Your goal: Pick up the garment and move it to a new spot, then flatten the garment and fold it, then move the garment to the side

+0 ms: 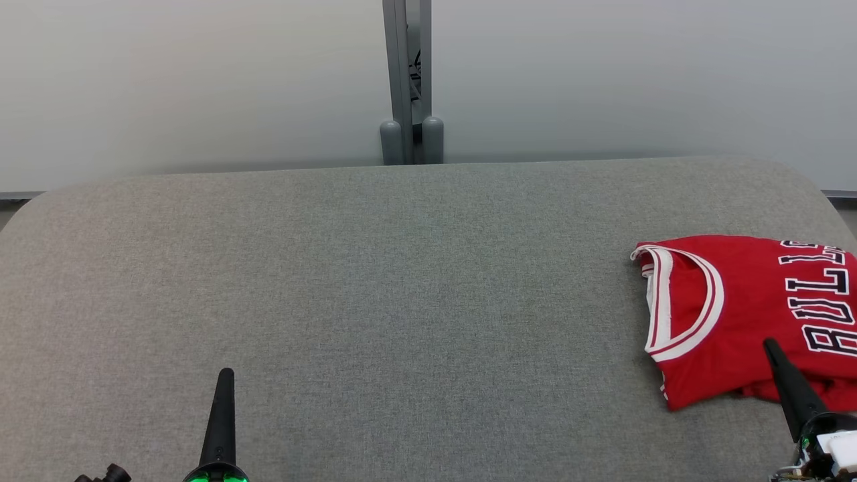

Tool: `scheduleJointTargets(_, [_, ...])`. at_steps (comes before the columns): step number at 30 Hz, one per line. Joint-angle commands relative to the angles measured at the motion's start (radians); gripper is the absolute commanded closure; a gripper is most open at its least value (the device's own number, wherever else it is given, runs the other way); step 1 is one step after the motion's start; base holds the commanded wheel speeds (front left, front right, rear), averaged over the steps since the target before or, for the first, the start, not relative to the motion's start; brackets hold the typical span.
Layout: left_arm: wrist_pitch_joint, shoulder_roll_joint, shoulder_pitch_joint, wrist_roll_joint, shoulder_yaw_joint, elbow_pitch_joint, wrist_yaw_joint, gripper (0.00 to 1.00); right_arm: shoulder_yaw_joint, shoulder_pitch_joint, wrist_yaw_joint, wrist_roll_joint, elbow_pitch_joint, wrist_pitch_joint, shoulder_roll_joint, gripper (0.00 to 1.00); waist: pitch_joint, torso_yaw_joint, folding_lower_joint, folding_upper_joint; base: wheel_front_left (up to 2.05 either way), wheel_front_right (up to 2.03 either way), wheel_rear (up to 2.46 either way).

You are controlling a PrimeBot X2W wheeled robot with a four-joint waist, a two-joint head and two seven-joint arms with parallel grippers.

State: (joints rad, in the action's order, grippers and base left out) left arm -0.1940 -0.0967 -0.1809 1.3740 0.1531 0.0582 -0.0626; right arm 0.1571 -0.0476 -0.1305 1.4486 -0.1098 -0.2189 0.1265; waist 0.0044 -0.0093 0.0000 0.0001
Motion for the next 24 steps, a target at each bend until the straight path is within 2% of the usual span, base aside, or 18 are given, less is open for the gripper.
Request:
scheduleJointTargets(1, [0.003,0.0,-0.01,0.021,-0.007,0.012,-0.012,1.0,0.009,0.014,0.0,0.027,0.003,-0.01,0.009,1.0,0.0,0.0,0.0,-0.0001,0.0,0.0,0.0])
scheduleJointTargets(24, [0.006,0.028,-0.034,0.167,-0.025,0.029,-0.054,1.0,0.044,0.017,0.0,0.192,-0.013,-0.072,0.009,1.0,-0.002,0.006,0.0,-0.0001,0.0,0.0,0.0])
